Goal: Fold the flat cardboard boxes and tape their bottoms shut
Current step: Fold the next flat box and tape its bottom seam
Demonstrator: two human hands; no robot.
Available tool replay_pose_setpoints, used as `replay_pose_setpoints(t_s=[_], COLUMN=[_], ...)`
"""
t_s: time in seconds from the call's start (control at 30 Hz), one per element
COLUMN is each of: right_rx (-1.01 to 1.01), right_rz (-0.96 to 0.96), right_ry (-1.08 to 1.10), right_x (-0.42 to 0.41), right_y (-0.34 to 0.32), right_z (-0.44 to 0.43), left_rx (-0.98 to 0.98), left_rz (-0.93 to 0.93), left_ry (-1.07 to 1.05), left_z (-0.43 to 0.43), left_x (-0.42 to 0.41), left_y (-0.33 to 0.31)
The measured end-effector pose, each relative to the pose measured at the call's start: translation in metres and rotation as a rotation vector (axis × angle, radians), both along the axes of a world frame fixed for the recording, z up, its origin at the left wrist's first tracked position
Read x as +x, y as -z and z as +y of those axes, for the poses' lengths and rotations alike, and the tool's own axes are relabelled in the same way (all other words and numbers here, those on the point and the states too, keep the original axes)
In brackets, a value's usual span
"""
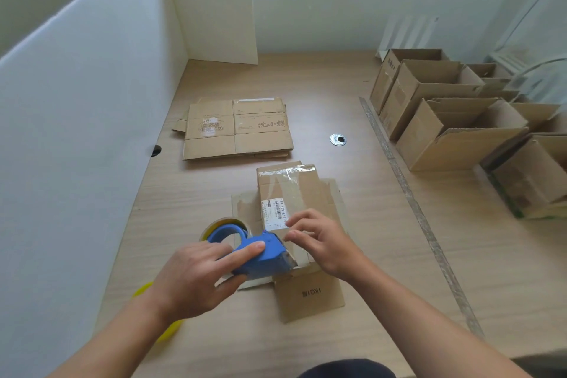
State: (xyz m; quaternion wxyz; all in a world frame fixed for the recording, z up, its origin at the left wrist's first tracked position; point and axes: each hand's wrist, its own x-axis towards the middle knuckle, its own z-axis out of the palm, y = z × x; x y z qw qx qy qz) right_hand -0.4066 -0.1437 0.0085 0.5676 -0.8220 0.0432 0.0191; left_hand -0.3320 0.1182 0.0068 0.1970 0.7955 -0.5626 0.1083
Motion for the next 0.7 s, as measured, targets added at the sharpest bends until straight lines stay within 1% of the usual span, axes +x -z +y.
replay_pose_setpoints(t_s=[0.17,0.33,0.6,0.7], right_rx=[-0.105,-0.129,-0.158,-0.141], right_rz=[0.025,0.029,0.043,0.049], right_ry=[0.006,0.02,0.062,0.167], right_x=[-0.009,-0.019,-0.027,-0.031], right_y=[0.004,0.007,0.014,0.015], right_z=[-0.01,-0.015,-0.018,-0.03], left_rx=[0.05,0.081,0.134,0.141], left_rz=[0.134,0.236,0.279,0.289], left_ry=[0.007,0.021,0.059,0.021], left_z=[-0.007,-0.011,-0.015,-0.01], left_x=[-0.007,-0.008,-0.005,-0.001], left_y=[-0.002,-0.005,-0.007,-0.004])
